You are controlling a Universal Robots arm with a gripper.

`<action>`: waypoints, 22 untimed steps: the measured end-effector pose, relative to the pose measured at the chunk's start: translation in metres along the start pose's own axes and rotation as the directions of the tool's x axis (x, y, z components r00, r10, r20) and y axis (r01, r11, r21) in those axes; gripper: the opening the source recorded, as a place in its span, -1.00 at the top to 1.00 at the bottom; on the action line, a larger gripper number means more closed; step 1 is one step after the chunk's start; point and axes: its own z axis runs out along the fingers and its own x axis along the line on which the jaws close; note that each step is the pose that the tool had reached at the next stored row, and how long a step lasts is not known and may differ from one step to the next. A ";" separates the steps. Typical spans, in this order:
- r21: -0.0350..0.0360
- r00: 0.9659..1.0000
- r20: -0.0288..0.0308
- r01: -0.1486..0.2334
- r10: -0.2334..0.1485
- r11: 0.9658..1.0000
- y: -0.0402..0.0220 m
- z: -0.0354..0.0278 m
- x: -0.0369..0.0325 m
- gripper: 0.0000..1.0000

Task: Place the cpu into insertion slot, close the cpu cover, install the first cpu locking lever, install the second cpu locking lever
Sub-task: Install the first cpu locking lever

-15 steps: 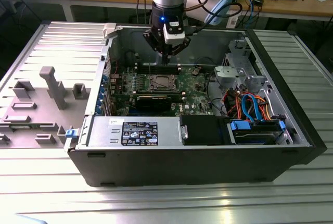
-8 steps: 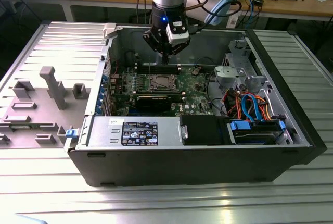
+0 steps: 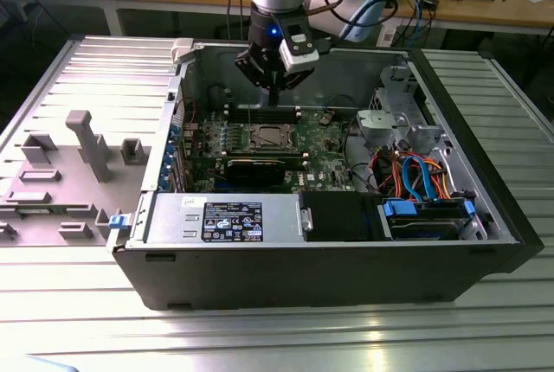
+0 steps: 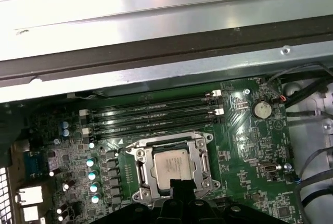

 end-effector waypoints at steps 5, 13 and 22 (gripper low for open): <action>-0.001 0.999 0.000 0.038 -0.038 0.999 -0.0013 0.0002 0.0099 0.79; -0.005 0.996 0.000 0.093 -0.093 0.996 -0.0029 0.0014 0.0209 0.79; -0.006 0.991 0.000 0.131 -0.131 0.991 -0.0062 0.0049 0.0436 0.79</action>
